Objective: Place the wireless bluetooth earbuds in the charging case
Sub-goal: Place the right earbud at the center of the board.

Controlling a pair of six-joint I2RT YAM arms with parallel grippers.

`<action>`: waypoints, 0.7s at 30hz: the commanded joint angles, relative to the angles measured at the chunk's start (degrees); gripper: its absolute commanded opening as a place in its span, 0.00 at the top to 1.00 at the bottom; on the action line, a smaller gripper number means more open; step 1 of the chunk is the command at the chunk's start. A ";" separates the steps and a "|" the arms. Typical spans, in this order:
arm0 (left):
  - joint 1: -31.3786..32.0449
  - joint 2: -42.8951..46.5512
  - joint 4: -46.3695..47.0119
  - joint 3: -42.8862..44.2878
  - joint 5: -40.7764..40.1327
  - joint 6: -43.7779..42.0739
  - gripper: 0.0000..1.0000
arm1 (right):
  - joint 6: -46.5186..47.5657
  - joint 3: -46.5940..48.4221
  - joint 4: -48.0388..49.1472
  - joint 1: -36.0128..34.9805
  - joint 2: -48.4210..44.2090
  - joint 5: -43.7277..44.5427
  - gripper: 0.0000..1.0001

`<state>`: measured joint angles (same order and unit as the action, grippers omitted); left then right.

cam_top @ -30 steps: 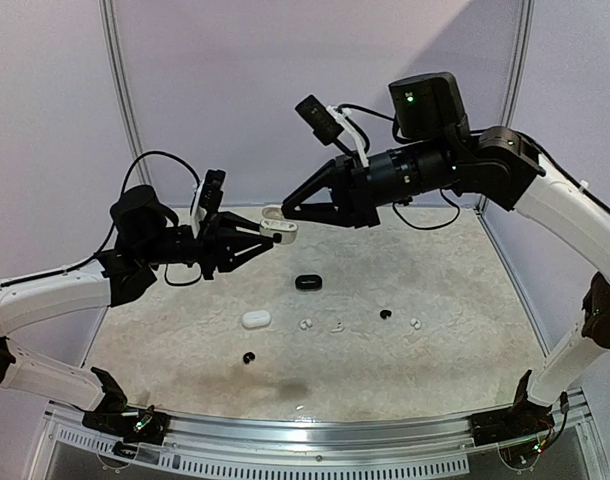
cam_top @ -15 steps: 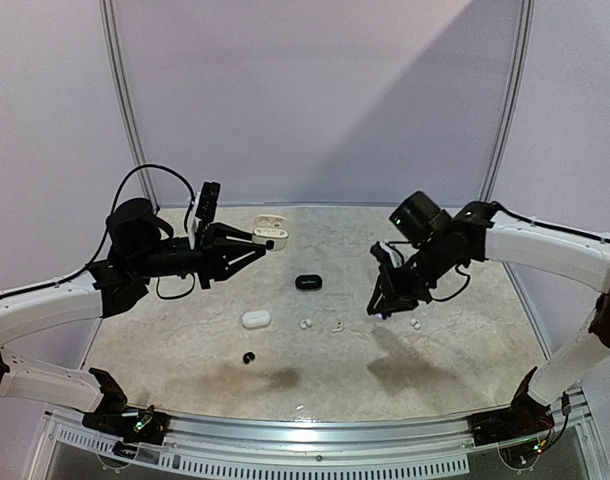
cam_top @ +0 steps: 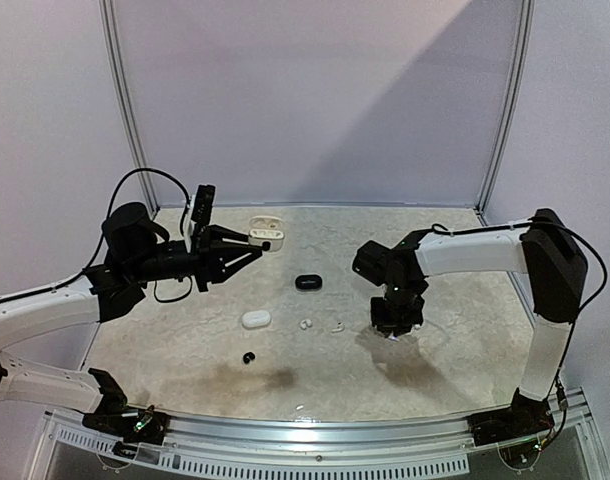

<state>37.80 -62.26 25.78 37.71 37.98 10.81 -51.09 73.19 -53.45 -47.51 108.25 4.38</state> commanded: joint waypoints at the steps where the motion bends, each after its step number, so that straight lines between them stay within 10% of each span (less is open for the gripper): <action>1: -0.54 1.07 0.58 -0.96 -0.62 -1.24 1.00 | -2.51 2.22 -1.53 -1.44 4.10 5.83 0.92; 7: -0.56 0.92 0.94 -1.07 -0.71 -1.96 1.00 | -2.58 2.31 -0.56 -1.99 6.44 5.93 0.86; 21: -0.80 0.64 0.93 -1.06 -0.36 -2.67 1.00 | 11.40 9.55 -4.29 -3.35 5.22 9.48 0.36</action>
<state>37.69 -62.15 25.82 37.52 37.87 8.99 -47.53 79.09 -55.79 -49.58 113.80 10.79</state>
